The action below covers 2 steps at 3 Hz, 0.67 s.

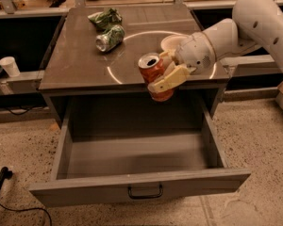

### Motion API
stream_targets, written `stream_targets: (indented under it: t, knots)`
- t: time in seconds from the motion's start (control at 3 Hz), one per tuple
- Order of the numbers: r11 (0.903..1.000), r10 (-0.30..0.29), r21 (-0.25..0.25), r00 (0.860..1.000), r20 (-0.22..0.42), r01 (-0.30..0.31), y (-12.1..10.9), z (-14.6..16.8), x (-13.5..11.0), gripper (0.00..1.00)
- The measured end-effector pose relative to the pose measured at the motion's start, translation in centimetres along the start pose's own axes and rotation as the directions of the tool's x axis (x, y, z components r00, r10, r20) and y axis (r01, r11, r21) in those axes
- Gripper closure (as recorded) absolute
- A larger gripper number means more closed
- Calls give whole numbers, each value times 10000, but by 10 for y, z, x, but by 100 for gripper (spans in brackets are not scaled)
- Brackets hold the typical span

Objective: Place coke can into top drawer

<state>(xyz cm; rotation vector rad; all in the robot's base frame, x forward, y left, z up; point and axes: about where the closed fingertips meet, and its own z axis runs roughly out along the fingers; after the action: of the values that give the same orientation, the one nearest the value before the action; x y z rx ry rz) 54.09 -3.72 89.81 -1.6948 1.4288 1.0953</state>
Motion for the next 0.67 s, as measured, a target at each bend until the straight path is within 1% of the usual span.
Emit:
stream_targets:
  t: [0.33,0.67]
  knots:
    - [9984,-557,34,9945,887,556,12,29,18,100]
    - [9937,-1124,179,9867,1178,1111,18,60,37,100]
